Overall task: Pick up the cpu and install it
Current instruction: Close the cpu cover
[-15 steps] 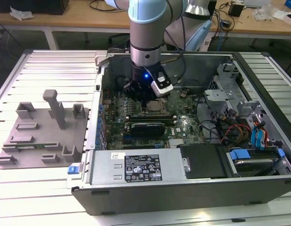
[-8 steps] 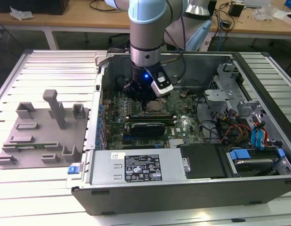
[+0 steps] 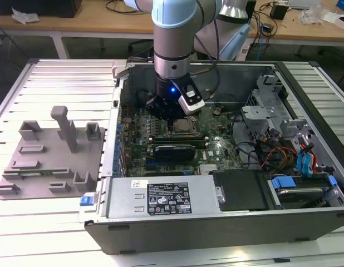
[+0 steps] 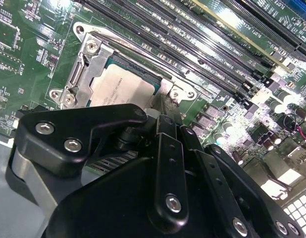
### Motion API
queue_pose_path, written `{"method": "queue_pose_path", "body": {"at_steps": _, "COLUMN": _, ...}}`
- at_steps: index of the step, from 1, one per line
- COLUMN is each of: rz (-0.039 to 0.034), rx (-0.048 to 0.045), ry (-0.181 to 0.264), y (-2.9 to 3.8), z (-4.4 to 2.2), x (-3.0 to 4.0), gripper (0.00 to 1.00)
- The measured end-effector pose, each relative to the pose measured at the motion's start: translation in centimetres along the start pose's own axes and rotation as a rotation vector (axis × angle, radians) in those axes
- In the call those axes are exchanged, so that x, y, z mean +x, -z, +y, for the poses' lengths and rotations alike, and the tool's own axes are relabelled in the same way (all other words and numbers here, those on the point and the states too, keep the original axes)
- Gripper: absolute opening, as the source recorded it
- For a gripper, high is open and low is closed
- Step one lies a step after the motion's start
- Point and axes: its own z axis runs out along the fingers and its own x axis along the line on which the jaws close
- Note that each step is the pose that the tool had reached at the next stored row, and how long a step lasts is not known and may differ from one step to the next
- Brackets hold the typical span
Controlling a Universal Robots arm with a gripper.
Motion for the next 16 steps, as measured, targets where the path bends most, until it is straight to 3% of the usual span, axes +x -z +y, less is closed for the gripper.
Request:
{"method": "queue_pose_path", "body": {"at_steps": 3, "rz": -0.0002, "rx": -0.0002, "ry": 0.0, "y": 0.02, "z": 0.0, "x": 0.0, "gripper": 0.11}}
{"method": "queue_pose_path", "body": {"at_steps": 8, "rz": -0.0002, "rx": -0.0002, "ry": 0.0, "y": 0.73, "z": -0.02, "x": -0.02, "gripper": 0.11}}
{"method": "queue_pose_path", "body": {"at_steps": 16, "rz": -0.0003, "rx": -0.0002, "ry": 0.0, "y": 3.1, "z": -0.08, "x": -0.09, "gripper": 0.11}}
